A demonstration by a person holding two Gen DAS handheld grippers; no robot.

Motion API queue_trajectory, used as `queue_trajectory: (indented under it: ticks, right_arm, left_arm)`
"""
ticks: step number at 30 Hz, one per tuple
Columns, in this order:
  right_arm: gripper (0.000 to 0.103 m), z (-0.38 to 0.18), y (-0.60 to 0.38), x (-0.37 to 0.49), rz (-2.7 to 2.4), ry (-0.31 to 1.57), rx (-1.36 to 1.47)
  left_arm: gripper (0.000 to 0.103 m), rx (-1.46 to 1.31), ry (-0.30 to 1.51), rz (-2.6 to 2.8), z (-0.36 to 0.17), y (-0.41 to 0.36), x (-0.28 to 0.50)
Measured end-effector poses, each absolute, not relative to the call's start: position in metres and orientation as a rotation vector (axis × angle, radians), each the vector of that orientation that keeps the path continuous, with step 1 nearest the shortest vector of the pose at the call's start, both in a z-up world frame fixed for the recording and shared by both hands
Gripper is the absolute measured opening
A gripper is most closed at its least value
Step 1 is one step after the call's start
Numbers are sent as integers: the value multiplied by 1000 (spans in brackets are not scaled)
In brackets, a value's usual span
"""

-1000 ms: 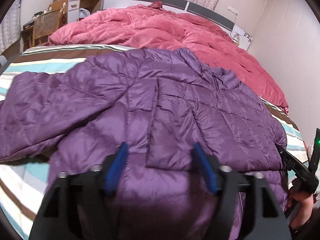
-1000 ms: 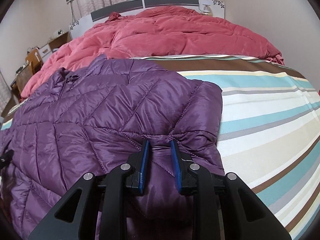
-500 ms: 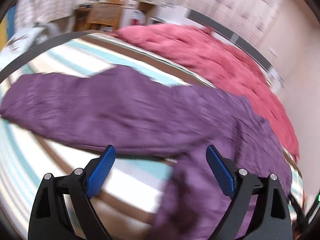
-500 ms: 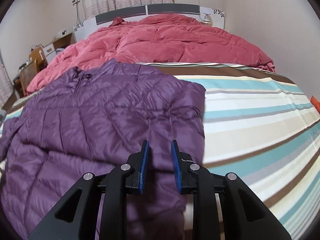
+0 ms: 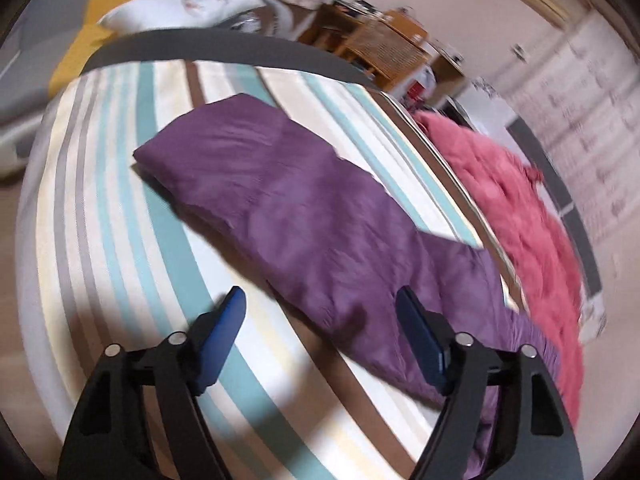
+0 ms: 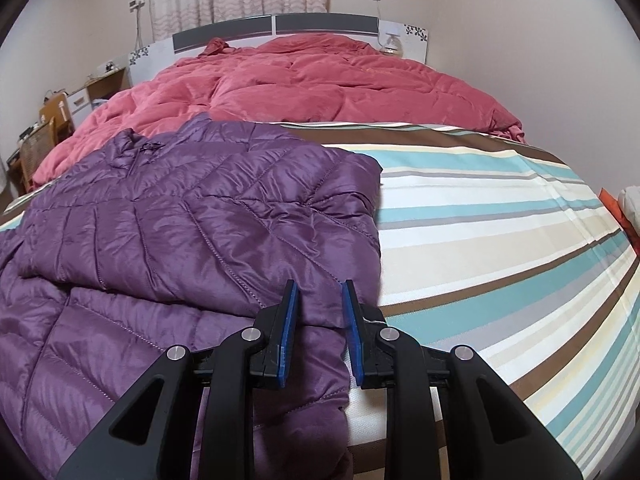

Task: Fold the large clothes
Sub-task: 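Grasp the other sleeve cuff with the left gripper while the right gripper holds the jacket edge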

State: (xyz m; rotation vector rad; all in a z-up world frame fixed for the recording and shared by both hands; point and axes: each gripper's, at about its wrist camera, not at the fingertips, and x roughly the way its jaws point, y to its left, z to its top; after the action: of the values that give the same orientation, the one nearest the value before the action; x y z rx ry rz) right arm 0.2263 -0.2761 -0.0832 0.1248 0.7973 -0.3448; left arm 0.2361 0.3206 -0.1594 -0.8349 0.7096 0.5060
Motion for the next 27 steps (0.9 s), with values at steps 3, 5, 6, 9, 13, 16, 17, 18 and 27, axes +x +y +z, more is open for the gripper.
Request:
queue_trajectory:
  ticks: [3, 5, 6, 9, 13, 16, 17, 18, 27]
  right_arm:
    - [23, -86, -278, 227, -353, 807, 132]
    - [23, -87, -278, 228, -362, 809, 131]
    - [23, -88, -277, 228, -365, 811, 128]
    - [23, -90, -275, 230, -375, 820, 109]
    - [23, -92, -272, 232, -384, 827, 89]
    - [23, -93, -272, 234, -385, 837, 87]
    - [23, -93, -272, 234, -385, 839, 86]
    - [23, -94, -272, 234, -386, 839, 85]
    - [23, -94, -272, 235, -383, 838, 100]
  left_arm:
    - [64, -883, 678, 523, -170, 337, 239]
    - [61, -883, 665, 533, -174, 341, 242]
    - [61, -888, 656, 535, -176, 345, 246]
    - [49, -905, 636, 561, -182, 352, 255]
    - [30, -911, 640, 602, -185, 363, 269]
    - [9, -917, 652, 574, -187, 363, 276]
    - [7, -909, 642, 580, -185, 360, 275]
    - [6, -897, 625, 588, -181, 357, 274]
    - [5, -709, 505, 543, -133, 308, 280]
